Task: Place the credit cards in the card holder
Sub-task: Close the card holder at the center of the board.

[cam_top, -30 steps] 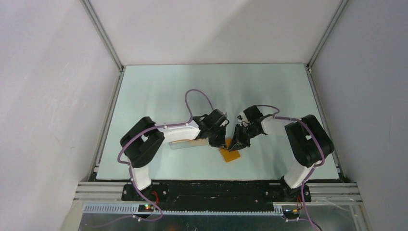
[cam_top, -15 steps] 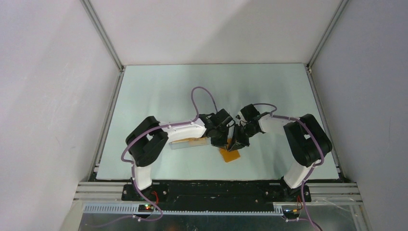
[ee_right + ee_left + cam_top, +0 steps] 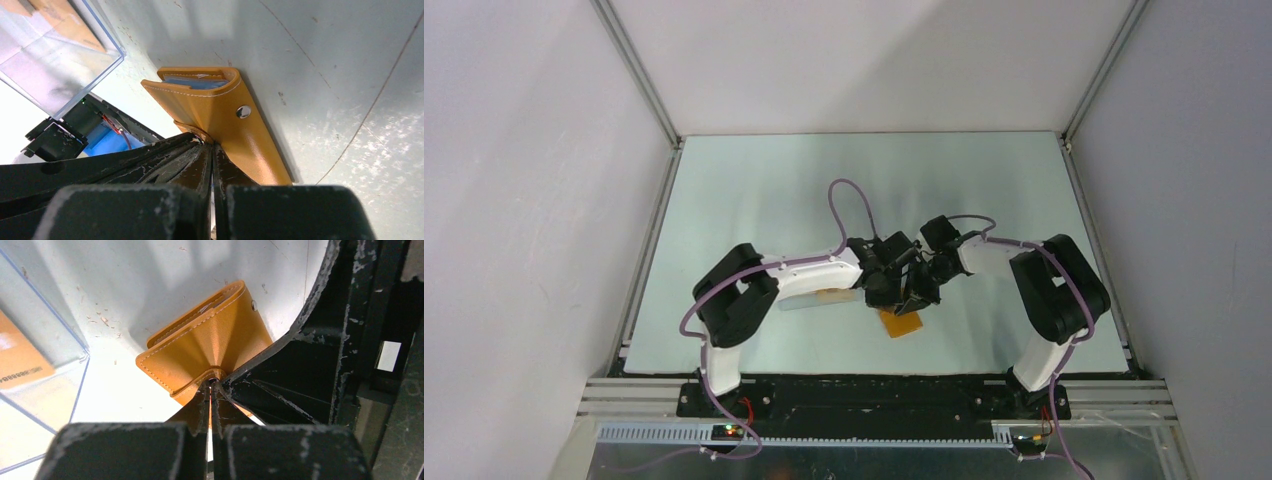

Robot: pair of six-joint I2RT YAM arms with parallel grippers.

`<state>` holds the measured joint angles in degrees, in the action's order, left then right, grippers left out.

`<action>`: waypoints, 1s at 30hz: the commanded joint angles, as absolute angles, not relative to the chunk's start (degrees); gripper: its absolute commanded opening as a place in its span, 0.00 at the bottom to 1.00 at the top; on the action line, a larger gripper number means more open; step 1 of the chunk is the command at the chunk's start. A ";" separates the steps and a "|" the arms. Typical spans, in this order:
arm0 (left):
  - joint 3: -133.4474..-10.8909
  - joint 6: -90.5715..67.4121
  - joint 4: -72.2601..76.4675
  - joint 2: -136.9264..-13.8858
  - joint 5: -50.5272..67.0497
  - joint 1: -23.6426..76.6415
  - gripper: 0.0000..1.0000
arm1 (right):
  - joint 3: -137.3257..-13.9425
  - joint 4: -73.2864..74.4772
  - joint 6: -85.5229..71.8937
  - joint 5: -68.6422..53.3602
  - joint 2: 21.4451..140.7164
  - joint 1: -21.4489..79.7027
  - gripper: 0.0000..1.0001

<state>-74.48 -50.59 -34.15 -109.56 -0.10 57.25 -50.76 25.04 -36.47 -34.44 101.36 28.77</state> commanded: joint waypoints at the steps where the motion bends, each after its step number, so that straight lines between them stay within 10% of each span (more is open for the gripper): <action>1: -71.87 -54.17 -41.56 -116.17 1.61 60.97 0.00 | -46.85 16.89 -36.18 -19.77 110.10 33.82 0.00; 30: -81.54 -51.46 -44.02 -115.03 -6.92 61.39 0.00 | -43.10 21.60 -35.24 -30.50 83.47 25.18 0.17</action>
